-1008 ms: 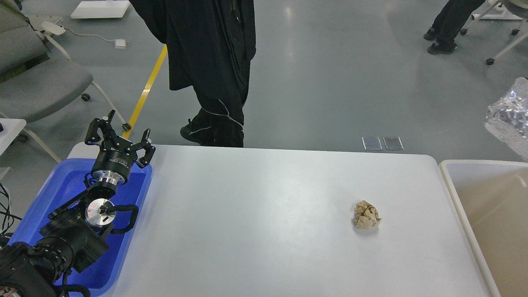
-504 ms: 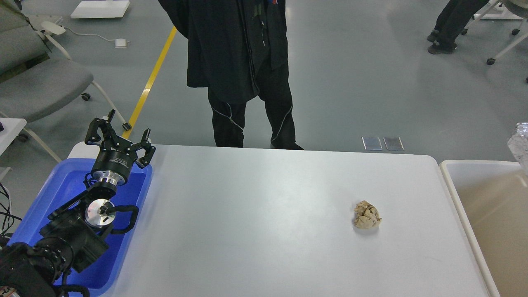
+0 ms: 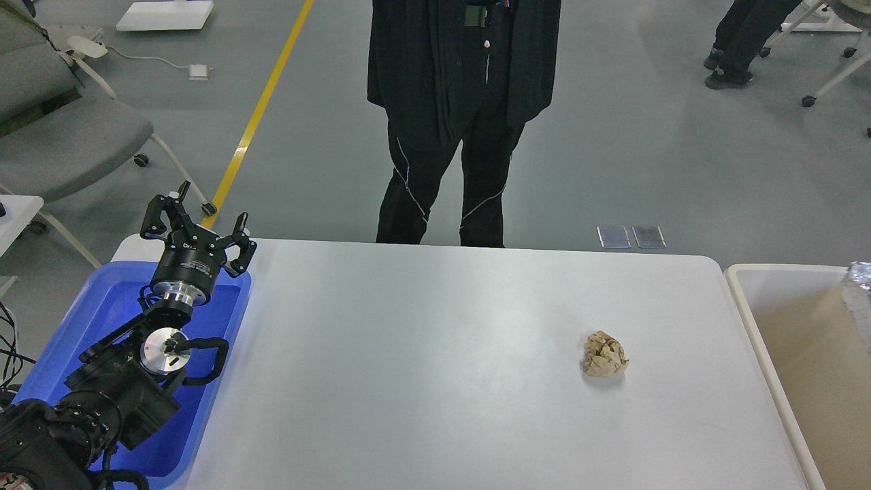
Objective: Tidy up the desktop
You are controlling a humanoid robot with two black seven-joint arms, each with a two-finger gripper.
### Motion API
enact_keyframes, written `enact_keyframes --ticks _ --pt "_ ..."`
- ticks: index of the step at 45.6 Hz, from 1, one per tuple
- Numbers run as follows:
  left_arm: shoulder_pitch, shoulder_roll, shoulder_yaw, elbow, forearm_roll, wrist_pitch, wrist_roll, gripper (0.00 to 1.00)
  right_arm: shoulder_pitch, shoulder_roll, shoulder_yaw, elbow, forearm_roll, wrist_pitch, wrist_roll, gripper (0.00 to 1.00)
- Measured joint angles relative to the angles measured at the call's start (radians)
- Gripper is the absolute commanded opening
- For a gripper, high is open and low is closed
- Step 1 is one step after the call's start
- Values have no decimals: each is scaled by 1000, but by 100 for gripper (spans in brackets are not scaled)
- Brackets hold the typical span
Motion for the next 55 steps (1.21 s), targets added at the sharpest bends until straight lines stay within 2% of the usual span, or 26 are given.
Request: enact_keyframes --ticks 16,36,37,38,41,42,43,55 --pt "0 0 0 0 0 0 0 100 -37 141 6 -160 -34 -26 -5 0" --pt "0 0 0 0 0 0 0 100 -43 175 11 -198 -41 -66 -14 0" --pt "0 0 0 0 0 0 0 100 -43 176 12 -198 -41 -67 -15 2" --pt "0 0 0 0 0 0 0 100 -42 176 13 -198 -41 -69 -16 17" --pt "0 0 0 0 0 0 0 100 -39 177 16 -200 -41 -76 -19 77" --pt "0 0 0 0 0 0 0 100 -39 177 16 -201 -40 -81 -20 94" --pt "0 0 0 0 0 0 0 100 -38 178 17 -201 -40 -84 -20 100" --pt "0 0 0 0 0 0 0 100 -35 184 23 -204 -37 -156 -22 100"
